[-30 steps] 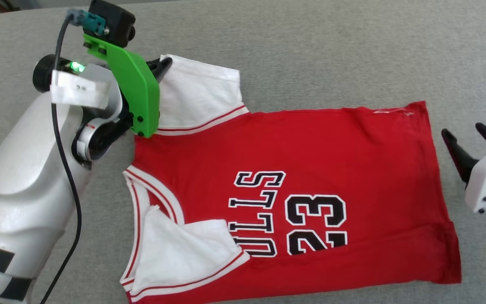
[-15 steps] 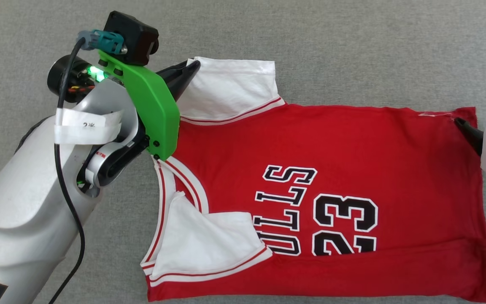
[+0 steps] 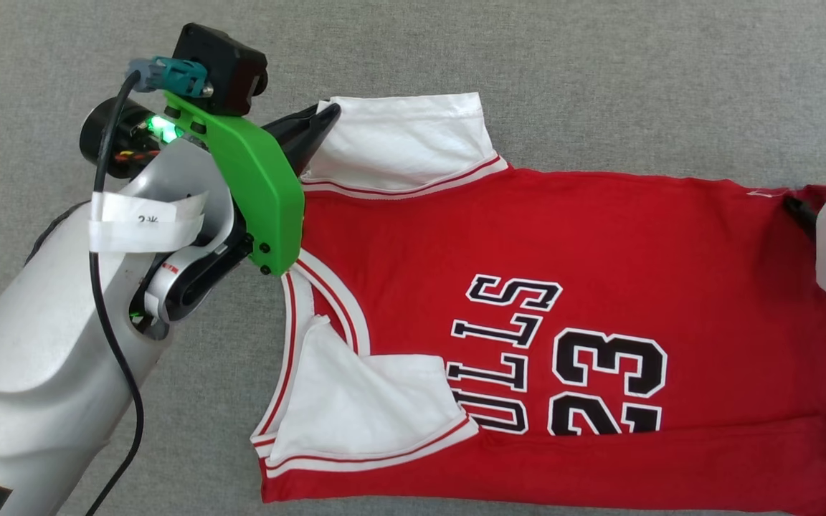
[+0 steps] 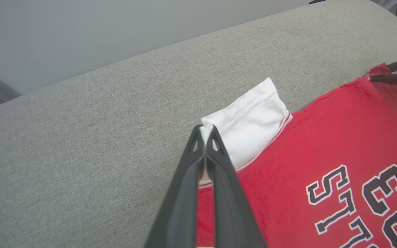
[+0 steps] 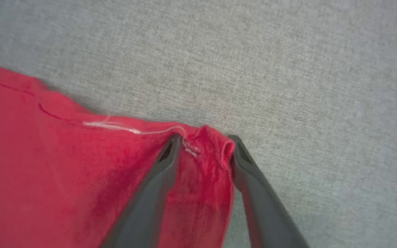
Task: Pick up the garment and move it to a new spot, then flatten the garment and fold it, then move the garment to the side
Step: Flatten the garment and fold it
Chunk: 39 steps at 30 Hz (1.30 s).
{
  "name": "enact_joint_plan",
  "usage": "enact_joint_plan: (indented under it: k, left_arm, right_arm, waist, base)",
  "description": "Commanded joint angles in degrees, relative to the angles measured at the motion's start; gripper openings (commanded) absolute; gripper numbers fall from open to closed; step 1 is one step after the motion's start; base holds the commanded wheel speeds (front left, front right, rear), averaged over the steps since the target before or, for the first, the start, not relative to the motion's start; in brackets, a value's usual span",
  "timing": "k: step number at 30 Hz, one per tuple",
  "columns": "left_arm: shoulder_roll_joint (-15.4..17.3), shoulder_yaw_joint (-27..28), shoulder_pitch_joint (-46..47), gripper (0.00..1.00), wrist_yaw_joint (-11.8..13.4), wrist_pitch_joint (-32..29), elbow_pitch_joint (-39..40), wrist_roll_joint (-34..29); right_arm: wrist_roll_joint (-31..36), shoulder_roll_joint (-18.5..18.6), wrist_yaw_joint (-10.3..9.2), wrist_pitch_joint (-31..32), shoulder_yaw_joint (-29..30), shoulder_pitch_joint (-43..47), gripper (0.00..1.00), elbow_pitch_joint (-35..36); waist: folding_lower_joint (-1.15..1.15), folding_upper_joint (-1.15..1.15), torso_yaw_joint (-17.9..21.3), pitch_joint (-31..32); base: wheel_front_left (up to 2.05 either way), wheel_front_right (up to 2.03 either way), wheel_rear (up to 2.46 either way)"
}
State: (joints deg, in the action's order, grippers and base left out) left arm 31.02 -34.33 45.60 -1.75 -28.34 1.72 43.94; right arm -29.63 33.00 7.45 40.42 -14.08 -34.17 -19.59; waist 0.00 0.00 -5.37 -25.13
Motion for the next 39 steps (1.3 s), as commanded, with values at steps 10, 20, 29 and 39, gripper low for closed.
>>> enact_joint_plan:
  k: [10,20,29,39]
  left_arm:
    - [-0.2,1.0,-5.1,0.0,1.2,3.8,-4.7,0.9]
    - [-0.3,0.5,-11.5,0.0,2.5,6.2,-6.0,2.2]
    - [1.0,1.1,-20.1,0.0,5.2,7.5,-3.2,4.4]
    - [3.9,-1.6,-29.7,0.0,7.1,6.4,0.3,4.7]
  right_arm:
    - [-5.2,-2.9,0.03,-10.1,1.5,2.0,0.0,-5.3]
    - [-9.9,-1.8,0.03,-17.2,3.3,8.6,0.0,-4.4]
    - [-14.5,-2.2,0.03,-23.2,5.0,17.7,0.0,0.8]
    - [-19.5,0.1,0.03,-22.8,3.5,27.3,0.0,7.6]
  waist:
    - [0.0,0.0,0.7,6.1]
    - [0.0,0.0,0.5,13.3]
    - [0.0,0.0,-0.2,16.7]
    - [0.0,0.0,-0.8,17.2]
  base:
    - [0.0,0.0,0.0]
    - [0.0,0.0,0.0]
    - [0.0,0.0,0.0]
    - [0.0,0.0,0.0]
